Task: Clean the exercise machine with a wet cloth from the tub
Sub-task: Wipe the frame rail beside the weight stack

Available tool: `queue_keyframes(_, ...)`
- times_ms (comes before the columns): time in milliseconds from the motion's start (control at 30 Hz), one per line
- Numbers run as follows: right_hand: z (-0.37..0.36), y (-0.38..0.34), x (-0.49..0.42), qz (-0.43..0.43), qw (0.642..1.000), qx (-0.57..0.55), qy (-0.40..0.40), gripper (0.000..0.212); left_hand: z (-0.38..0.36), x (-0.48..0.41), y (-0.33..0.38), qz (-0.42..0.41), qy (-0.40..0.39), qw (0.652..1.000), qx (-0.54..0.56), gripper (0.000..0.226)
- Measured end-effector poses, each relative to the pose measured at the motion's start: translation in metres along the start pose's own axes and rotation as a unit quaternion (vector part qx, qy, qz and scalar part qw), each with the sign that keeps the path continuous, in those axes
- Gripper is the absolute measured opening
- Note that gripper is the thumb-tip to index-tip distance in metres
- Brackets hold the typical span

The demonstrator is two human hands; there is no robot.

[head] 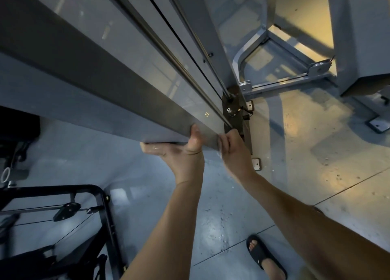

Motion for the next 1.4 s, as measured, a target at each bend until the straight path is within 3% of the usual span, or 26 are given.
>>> queue_keyframes(100, -0.003, 0.01, -0.003, -0.033, 0.997, 0.066, -0.027, 0.022, 0.0, 0.001, 0.0, 0.007, 0.004, 1.0, -0.002, 0.09)
queue_keyframes(233, -0.004, -0.018, 0.013, 0.061, 0.997, -0.046, 0.002, 0.022, 0.001, 0.0, -0.001, -0.01, 0.012, 1.0, 0.01, 0.095)
queue_keyframes(300, -0.008, 0.013, 0.003, 0.029, 0.999, 0.001, -0.015, 0.027, 0.001, 0.0, -0.004, -0.005, 0.009, 1.0, 0.007, 0.096)
queue_keyframes(367, -0.008, 0.054, -0.011, -0.055, 0.997, 0.049, -0.028, 0.027, -0.001, 0.001, -0.004, 0.004, 0.001, 1.0, 0.007, 0.091)
queue_keyframes(433, -0.008, 0.062, -0.014, -0.075, 0.996, 0.043, -0.014, 0.025, -0.001, 0.001, -0.005, 0.013, 0.002, 1.0, 0.006, 0.087)
queue_keyframes(600, -0.011, -0.002, 0.013, 0.083, 0.995, -0.052, 0.021, 0.025, 0.0, -0.002, -0.008, 0.004, 0.001, 1.0, 0.006, 0.094)
queue_keyframes(733, -0.007, 0.051, -0.011, -0.046, 0.998, 0.033, -0.009, 0.024, 0.002, 0.0, -0.008, 0.018, 0.006, 1.0, 0.007, 0.094)
queue_keyframes(767, -0.005, 0.047, -0.014, -0.045, 0.998, 0.03, -0.01, 0.023, 0.002, 0.0, -0.008, 0.017, 0.005, 1.0, 0.009, 0.095)
queue_keyframes(867, -0.001, -0.023, -0.006, 0.074, 0.996, -0.054, 0.014, 0.023, 0.002, -0.003, -0.008, -0.002, 0.005, 1.0, 0.004, 0.096)
queue_keyframes(933, -0.004, -0.032, -0.002, 0.103, 0.992, -0.071, 0.02, 0.025, 0.0, -0.004, -0.006, -0.01, 0.005, 1.0, -0.002, 0.094)
queue_keyframes(1067, -0.002, 0.025, -0.011, -0.036, 0.999, 0.023, -0.001, 0.024, 0.003, -0.002, -0.007, 0.002, 0.006, 1.0, 0.01, 0.097)
queue_keyframes(1133, 0.002, -0.002, -0.004, -0.002, 1.0, -0.002, 0.01, 0.023, 0.001, -0.003, -0.01, 0.004, -0.001, 1.0, 0.008, 0.099)
queue_keyframes(1233, 0.008, -0.077, 0.012, 0.128, 0.987, -0.092, 0.028, 0.022, 0.001, -0.003, -0.01, 0.004, -0.002, 1.0, -0.004, 0.095)
queue_keyframes(1300, 0.009, -0.081, 0.012, 0.16, 0.984, -0.075, 0.029, 0.019, 0.002, -0.003, -0.01, 0.002, 0.0, 1.0, -0.009, 0.093)
queue_keyframes(1400, 0.004, -0.029, -0.004, 0.063, 0.998, 0.011, 0.006, 0.021, 0.002, -0.004, -0.006, -0.004, -0.015, 1.0, 0.008, 0.091)
Point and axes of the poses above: each hand's wrist, its own x-axis away from the middle knuckle, its own z-axis out of the back of the hand, y = z × x, the point moved 10 cm from there along -x, towards the middle knuckle, and after that the axes turned 1 degree about z, right-handed, at the moved point
